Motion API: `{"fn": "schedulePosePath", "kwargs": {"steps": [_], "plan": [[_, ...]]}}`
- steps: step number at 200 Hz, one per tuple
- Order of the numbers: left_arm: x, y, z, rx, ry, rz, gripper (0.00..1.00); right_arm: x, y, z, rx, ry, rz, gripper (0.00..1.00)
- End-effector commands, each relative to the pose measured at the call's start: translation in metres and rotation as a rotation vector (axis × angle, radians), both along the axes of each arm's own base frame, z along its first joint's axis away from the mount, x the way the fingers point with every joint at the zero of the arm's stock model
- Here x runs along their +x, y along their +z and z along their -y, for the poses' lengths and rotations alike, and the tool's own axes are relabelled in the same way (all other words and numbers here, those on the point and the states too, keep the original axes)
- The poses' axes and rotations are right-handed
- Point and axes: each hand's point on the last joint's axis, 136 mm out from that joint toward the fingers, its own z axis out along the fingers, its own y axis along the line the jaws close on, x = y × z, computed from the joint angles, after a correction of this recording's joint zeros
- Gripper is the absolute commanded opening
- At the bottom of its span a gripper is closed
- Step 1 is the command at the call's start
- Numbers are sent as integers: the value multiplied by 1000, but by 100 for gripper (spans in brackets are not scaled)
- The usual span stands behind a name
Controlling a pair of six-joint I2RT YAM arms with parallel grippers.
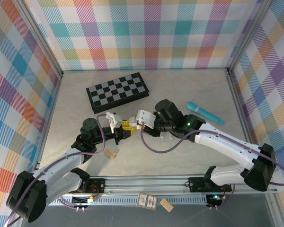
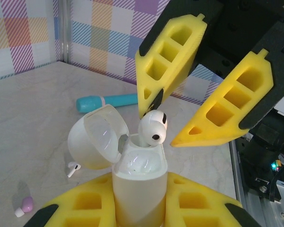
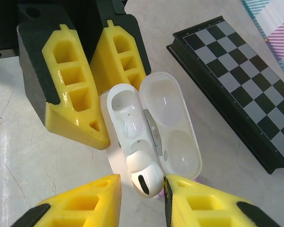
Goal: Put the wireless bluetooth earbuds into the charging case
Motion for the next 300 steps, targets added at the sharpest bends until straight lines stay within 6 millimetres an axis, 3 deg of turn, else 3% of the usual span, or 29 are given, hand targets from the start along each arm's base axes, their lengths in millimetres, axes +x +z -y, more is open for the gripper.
{"fn": "schedulePosePath", "kwargs": {"steps": [1, 70, 90, 114, 135, 167, 209, 257, 300], "plan": [[3, 24, -2, -46, 12, 73, 6, -6, 13, -1, 40, 3, -10, 35], [3, 23, -2, -54, 12, 92, 5, 3, 36, 14, 158, -108, -32, 48], [2, 24, -3, -64, 13, 114, 6, 22, 43, 25, 212, -232, -66, 53], [0, 27, -4, -78, 14, 159, 5, 59, 43, 59, 373, -429, -236, 59], [0, 31, -6, -114, 32, 192, 4, 85, 23, 85, 471, -565, -409, 62], [1, 33, -7, -136, 42, 209, 4, 115, -31, 107, 449, -797, -655, 62], [1, 31, -7, -132, 40, 211, 4, 141, -114, 106, 339, -980, -911, 60], [0, 31, -7, -133, 38, 209, 4, 154, -147, 76, 302, -906, -1053, 54], [0, 31, -7, -131, 37, 209, 4, 151, -169, 69, 227, -885, -1073, 53]]}}
